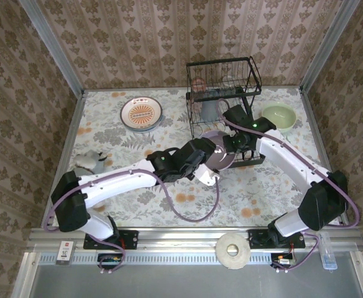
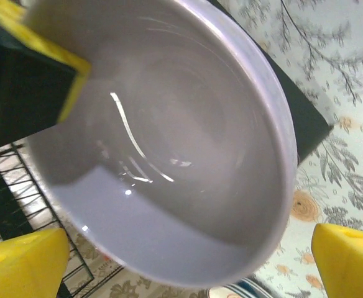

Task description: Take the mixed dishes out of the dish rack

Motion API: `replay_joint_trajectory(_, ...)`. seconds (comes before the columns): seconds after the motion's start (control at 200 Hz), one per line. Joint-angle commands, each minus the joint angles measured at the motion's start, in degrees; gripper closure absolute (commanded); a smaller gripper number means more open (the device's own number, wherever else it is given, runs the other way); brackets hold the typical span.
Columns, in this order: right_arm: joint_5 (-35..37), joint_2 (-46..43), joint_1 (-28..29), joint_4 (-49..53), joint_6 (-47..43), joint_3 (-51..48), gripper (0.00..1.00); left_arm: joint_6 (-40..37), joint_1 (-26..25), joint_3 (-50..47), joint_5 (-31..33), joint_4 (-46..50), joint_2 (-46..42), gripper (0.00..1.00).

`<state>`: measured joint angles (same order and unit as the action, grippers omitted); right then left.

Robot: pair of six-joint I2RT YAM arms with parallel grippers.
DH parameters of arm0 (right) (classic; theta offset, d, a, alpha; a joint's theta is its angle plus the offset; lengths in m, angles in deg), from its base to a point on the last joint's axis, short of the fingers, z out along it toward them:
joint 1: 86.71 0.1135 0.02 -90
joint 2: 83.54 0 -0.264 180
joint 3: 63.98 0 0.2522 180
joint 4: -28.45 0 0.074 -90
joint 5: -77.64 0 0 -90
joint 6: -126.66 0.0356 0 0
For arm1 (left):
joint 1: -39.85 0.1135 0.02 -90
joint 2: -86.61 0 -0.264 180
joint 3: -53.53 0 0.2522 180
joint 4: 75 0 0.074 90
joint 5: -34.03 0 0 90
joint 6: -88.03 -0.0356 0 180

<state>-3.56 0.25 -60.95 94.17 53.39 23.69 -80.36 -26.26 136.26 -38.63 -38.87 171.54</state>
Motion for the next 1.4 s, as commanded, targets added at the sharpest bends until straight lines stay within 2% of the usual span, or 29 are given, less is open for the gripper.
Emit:
replay_joint_trajectory(0.0,-0.7,-6.8,-2.1,-3.3,2.0,-1.0,1.00,7.6,-1.5,1.8,-4.8,-0.8,-5.3,0.00)
replay_joint_trajectory(0.11,-2.8,-10.6,-6.0,-4.6,3.2,-3.6,1.00,17.0,-1.1,2.0,-8.9,-1.4,-11.3,0.00)
replay_joint_trajectory(0.26,-5.6,-16.8,-12.0,-6.6,5.5,-8.1,1.00,30.2,0.1,-2.7,-12.1,-5.4,-22.4,0.00)
replay_joint_trajectory(0.395,-5.2,-22.1,-16.7,-7.6,7.8,-11.9,1.00,42.1,1.8,-6.6,-10.3,-7.2,-31.6,0.00)
replay_joint_trajectory(0.59,-7.0,-27.1,-24.7,-8.4,10.9,-15.6,1.00,62.0,10.6,-11.5,-12.2,-4.7,-42.9,0.00)
replay_joint_trajectory(0.735,-9.6,-28.0,-29.3,-10.4,14.4,-17.0,1.00,72.3,19.1,-14.6,-16.1,-0.9,-48.4,0.00)
replay_joint_trajectory(0.82,-9.6,-27.2,-31.9,-11.5,16.0,-17.0,1.00,77.1,24.7,-15.2,-20.0,2.2,-49.0,0.00)
replay_joint_trajectory(0.895,-12.7,-25.2,-35.4,-13.3,17.6,-16.7,1.00,81.2,29.6,-16.8,-25.4,3.3,-49.0,0.00)
replay_joint_trajectory(0.98,-15.0,-22.5,-38.7,-15.4,19.8,-15.6,1.00,84.9,34.9,-19.9,-32.9,1.2,-49.3,0.00)
replay_joint_trajectory(1.115,-14.5,-18.0,-42.4,-17.9,22.0,-12.8,1.00,90.1,41.7,-24.3,-39.8,-3.3,-49.4,0.00)
replay_joint_trajectory(1.39,-15.3,-1.3,-46.8,-19.8,25.0,-0.8,1.00,90.6,42.5,-28.2,-41.0,-6.5,-51.8,0.00)
